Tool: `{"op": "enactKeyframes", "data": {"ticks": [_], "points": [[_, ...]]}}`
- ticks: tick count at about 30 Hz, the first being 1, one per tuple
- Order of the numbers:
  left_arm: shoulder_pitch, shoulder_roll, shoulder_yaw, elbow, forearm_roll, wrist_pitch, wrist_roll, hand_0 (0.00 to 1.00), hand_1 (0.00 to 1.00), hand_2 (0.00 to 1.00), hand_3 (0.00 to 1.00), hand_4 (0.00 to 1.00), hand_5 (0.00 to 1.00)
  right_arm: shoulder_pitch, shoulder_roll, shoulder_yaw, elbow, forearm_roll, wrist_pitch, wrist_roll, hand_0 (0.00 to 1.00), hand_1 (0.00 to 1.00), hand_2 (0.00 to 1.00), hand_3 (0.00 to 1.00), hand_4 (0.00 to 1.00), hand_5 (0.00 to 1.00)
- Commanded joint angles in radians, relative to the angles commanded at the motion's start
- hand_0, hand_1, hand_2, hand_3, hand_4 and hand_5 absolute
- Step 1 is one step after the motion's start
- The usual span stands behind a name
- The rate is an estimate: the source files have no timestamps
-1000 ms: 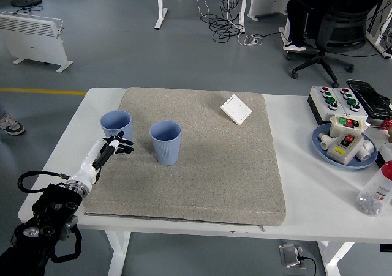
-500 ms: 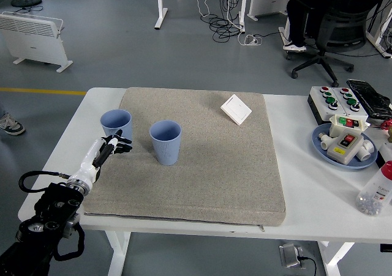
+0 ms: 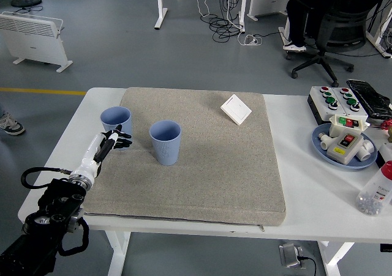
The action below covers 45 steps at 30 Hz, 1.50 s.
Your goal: Push cup pick cup insert cup
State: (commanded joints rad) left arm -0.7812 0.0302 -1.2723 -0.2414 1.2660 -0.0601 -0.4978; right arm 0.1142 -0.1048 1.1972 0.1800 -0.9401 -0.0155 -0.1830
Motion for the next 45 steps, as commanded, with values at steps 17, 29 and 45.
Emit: {"op": "enactKeyframes", "data": {"ticks": [17,29,45], "points": [[0.145,0.066,0.051,-0.246,-0.005,0.016,0.046,0.654,0.563,0.497,0.489,0.585,0.998,0.0,-0.004,0.014,0.0,0.004,-0.002,0.002,0.755,0.626,0.645,0.557,0.08,0.467],[0.307,0.213,-0.02,-0.683,0.113,-0.002,0.184,0.635,0.586,0.55,0.552,0.714,0.998,0.002,-0.003,0.025,0.0,0.013,-0.003,0.006,0.755,0.626,0.645,0.557,0.081,0.466],[-0.008,0.266,0.164,-0.808,0.62,-0.147,0.459,0.998,0.998,0.998,0.998,0.959,0.801,-0.007,-0.009,0.025,0.0,0.012,-0.006,0.001,0.755,0.626,0.645,0.557,0.082,0.464]]}}
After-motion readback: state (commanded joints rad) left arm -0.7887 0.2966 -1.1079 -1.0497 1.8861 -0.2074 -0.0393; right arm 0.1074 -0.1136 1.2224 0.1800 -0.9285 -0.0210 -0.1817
